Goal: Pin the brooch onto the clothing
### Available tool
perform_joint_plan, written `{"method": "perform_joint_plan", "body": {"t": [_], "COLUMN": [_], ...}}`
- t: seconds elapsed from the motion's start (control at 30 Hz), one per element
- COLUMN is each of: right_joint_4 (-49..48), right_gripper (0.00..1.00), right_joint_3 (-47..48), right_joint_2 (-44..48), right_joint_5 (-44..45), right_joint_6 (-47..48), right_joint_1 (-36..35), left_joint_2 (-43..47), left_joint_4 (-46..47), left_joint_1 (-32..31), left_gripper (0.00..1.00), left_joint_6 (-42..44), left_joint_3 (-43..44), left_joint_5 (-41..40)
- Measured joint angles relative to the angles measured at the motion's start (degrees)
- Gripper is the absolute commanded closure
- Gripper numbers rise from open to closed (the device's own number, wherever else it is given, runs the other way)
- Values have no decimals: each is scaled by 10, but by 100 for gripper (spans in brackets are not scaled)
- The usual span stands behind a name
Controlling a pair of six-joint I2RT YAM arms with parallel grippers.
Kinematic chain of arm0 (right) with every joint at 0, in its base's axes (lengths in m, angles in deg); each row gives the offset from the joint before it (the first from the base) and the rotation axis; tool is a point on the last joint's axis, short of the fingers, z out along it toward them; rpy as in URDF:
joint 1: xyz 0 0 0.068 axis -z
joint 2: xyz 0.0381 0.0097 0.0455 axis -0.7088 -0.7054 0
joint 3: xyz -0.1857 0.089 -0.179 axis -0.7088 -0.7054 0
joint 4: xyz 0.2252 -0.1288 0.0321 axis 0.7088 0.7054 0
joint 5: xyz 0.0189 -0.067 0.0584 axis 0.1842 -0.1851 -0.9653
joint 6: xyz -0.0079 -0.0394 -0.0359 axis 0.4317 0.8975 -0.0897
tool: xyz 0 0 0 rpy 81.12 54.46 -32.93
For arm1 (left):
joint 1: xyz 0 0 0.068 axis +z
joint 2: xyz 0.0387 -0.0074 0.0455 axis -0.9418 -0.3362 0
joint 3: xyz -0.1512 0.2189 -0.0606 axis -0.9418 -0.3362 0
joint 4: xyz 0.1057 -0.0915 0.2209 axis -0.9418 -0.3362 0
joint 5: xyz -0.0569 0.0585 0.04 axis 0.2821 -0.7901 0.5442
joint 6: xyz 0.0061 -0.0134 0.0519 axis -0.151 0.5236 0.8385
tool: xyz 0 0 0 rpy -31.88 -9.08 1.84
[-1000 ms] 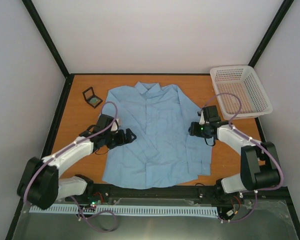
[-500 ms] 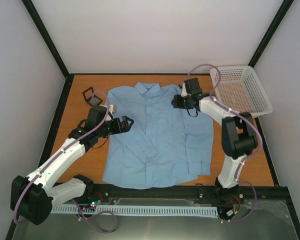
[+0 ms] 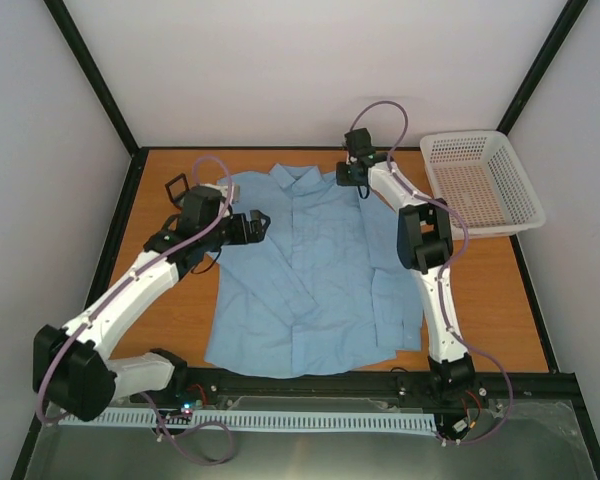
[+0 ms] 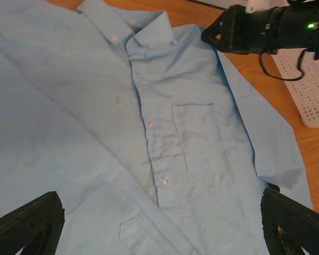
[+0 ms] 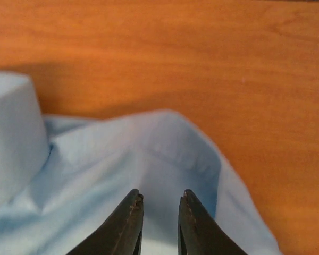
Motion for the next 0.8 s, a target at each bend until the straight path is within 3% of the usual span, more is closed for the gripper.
{"method": "perform_joint_plan", "body": {"t": [0.13, 0.5, 0.63, 0.8], "right_joint_4": [40, 87, 91, 113], "right_gripper": [80, 76, 59, 39], "right_joint_3": [103, 162, 186, 159], "right_joint_2": [-68, -114, -114, -60], "right_joint_5": [23, 62, 64, 48], "right_joint_6": [0, 7, 31, 42], "right_joint_1": [10, 102, 119, 85], "left_joint_2": [-42, -53, -49, -22], "left_joint_4": [10, 11, 9, 9], "left_joint_1": [0, 0, 0, 0], "left_gripper": [0, 0, 0, 0], "left_joint_6": [13, 15, 15, 13], "left_joint_3": [31, 31, 31, 25], "left_joint_5": [4, 16, 16, 16]}}
